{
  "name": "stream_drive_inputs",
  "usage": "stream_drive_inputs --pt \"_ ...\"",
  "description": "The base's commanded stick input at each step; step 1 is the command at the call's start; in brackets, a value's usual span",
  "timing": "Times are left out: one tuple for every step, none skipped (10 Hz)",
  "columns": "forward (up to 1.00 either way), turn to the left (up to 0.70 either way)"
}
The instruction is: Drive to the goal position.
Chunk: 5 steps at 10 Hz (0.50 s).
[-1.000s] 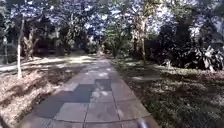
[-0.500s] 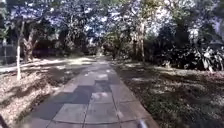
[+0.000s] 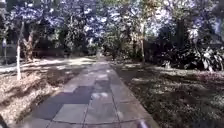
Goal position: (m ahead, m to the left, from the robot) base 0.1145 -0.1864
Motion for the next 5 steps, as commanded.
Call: stream_drive_inputs --pt "0.50 0.00" --pt "0.47 0.00" --pt "0.30 0.00" --pt "0.12 0.00" --pt "0.00 0.00"
